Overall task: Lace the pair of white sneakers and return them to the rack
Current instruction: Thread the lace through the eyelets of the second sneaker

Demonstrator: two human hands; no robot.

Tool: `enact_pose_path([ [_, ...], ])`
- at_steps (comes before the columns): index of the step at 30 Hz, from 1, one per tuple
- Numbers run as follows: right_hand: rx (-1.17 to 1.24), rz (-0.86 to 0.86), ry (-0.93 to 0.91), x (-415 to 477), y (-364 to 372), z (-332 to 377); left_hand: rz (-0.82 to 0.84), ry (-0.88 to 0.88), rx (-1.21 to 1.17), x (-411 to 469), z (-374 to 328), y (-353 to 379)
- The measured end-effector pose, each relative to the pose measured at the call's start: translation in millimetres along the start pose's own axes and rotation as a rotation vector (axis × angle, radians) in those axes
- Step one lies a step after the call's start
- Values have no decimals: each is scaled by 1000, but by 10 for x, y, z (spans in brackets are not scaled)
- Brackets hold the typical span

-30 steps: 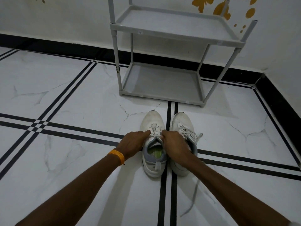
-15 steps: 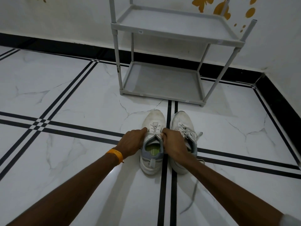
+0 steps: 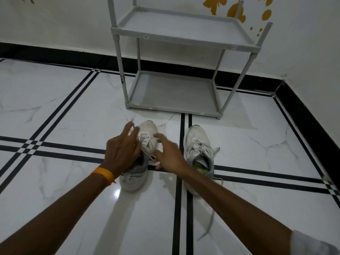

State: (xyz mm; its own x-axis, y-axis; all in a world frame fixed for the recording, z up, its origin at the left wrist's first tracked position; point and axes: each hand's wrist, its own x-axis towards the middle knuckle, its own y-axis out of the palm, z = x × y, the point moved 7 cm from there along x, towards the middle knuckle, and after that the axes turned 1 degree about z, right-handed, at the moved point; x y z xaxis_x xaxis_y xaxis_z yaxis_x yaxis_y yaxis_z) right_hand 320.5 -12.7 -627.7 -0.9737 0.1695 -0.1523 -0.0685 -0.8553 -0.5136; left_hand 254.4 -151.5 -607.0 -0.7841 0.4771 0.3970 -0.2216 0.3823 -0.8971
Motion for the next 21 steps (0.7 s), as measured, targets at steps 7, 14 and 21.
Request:
enact_pose_path([
  [7,-335,-252,231,-309,-1301,-666,152,-11,-585,427,-896,255],
  [14,-404,-206,283,-446,-1364,-977,529,284,-560,207,-1554,933],
  [21,-119,-130,454,-462,-1388,-1087,593,40,-766,282,-1560,932],
])
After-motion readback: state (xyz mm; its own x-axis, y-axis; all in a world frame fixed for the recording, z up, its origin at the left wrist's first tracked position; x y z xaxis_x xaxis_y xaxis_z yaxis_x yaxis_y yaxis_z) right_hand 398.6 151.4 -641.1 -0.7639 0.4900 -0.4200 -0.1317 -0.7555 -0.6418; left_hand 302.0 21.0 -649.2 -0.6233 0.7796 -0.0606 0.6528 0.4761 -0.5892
